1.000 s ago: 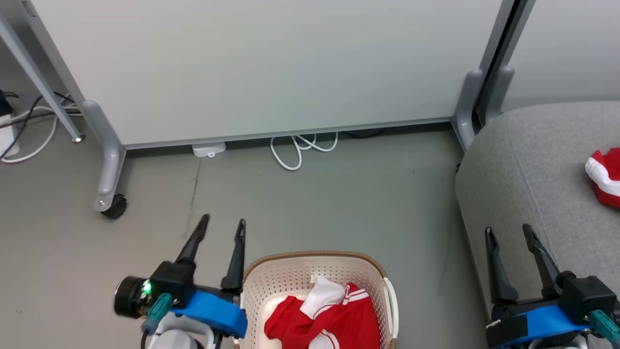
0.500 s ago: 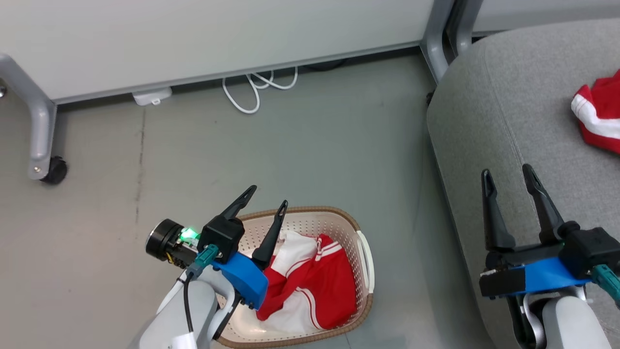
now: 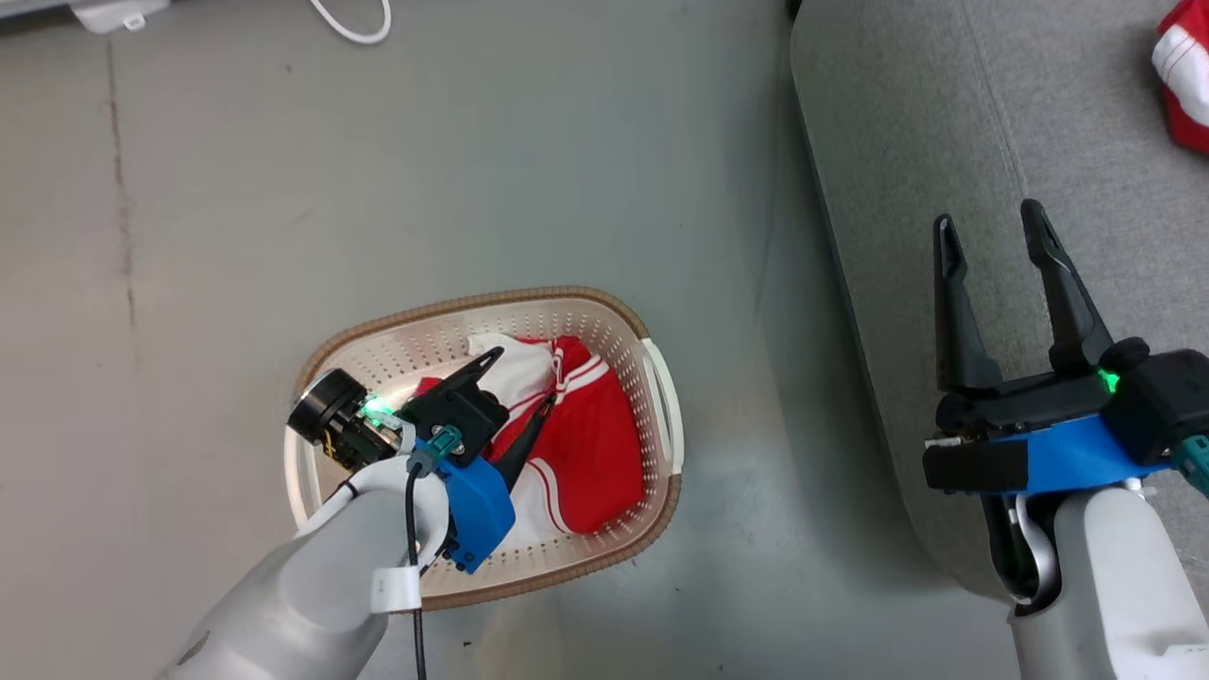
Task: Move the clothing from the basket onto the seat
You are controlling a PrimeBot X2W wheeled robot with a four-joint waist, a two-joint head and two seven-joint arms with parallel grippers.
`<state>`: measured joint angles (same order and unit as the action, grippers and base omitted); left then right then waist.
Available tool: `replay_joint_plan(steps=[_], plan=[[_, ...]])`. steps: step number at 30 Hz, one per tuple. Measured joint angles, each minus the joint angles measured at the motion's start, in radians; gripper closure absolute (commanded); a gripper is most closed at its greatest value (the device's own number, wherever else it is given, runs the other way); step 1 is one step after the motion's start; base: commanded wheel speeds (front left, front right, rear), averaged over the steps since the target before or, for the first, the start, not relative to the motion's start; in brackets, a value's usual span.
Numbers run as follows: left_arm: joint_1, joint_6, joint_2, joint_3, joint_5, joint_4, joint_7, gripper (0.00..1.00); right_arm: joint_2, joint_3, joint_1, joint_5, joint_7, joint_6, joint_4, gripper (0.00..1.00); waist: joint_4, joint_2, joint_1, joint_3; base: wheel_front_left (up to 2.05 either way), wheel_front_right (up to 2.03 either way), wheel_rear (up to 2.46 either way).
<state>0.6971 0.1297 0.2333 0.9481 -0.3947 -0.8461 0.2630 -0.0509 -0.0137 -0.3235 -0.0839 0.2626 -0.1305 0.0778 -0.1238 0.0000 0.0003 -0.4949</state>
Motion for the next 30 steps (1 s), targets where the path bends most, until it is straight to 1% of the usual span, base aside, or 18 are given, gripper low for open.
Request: replay_joint_plan(steps=[5,9,13,18,24,30], plan=[[0.066,0.0,0.0,0.137,-0.049,-0.101,-0.009,0.0,0.0,0.004,-0.033,-0.007,0.0,0.0,-0.012,0.0,-0.025,0.0,0.0,-0.085,0.0,0.0,0.0],[0.11,0.0,-0.002,0.237,-0.089,-0.165,-0.051,0.0,0.0,0.006,-0.058,-0.015,0.0,0.0,-0.026,0.0,-0.042,0.0,0.0,-0.147,0.0,0.0,0.0],[0.142,0.0,-0.002,0.292,-0.127,-0.202,-0.057,0.0,0.0,0.009,-0.084,-0.023,0.0,0.0,-0.041,0.0,-0.056,0.0,0.0,-0.206,0.0,0.0,0.0],[0.173,0.0,0.001,0.318,-0.152,-0.244,-0.079,0.0,0.0,0.011,-0.11,-0.025,0.0,0.0,-0.057,0.0,-0.067,0.0,0.0,-0.277,0.0,0.0,0.0],[0.213,0.0,0.007,0.328,-0.171,-0.273,-0.108,0.0,0.0,0.017,-0.142,-0.032,0.0,0.0,-0.07,0.0,-0.073,0.0,-0.0001,-0.356,0.0,0.0,0.0],[0.258,0.0,0.009,0.331,-0.167,-0.292,-0.113,0.0,0.0,0.026,-0.164,-0.034,0.0,0.0,-0.086,0.0,-0.071,0.0,-0.0001,-0.423,0.0,0.0,0.0]])
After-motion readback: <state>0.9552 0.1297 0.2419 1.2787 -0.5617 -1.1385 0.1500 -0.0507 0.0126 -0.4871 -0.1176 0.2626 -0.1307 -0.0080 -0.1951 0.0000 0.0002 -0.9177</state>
